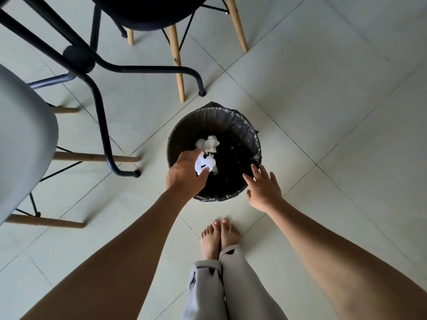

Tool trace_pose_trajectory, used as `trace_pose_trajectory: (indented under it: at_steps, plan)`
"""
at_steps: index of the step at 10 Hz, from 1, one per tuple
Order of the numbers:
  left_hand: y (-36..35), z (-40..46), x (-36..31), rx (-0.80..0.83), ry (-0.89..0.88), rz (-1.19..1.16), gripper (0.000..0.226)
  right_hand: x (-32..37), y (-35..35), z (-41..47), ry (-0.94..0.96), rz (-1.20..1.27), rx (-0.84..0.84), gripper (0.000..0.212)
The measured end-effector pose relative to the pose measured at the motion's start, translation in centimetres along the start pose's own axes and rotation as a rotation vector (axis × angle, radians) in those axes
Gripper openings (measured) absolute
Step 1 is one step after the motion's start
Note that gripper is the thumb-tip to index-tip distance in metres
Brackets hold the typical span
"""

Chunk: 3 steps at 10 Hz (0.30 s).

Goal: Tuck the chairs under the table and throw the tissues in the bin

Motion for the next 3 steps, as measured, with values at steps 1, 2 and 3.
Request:
trace_pose_trajectory:
  at_steps: [1, 2, 3]
  plan:
    - [0.1, -0.1, 0.1, 0.018, -0.003, 0.004, 0.057, 0.0, 0.3, -0.2, -0.003, -0.004, 0.007, 0.056]
    - [1.1, -1.1, 0.3, 0.030, -0.005, 0.061, 0.056, 0.2, 1.7, -1.0, -0.020, 0.011, -0.009, 0.057]
    - [2.3, -2.5, 0.6, 0.033, 0.011, 0.065, 0.055, 0.7, 3.2, -2.3, 0.002, 0.020, -0.023, 0.057]
Point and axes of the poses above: each hand's wrist, its own z-axis towards the middle knuckle, its own y-axis out of the back of the hand, x = y × z, the point moved 9 cm from there along z, towards the middle knuckle, and after that the axes turned 3 degrees about -x, right-handed, at the moved point
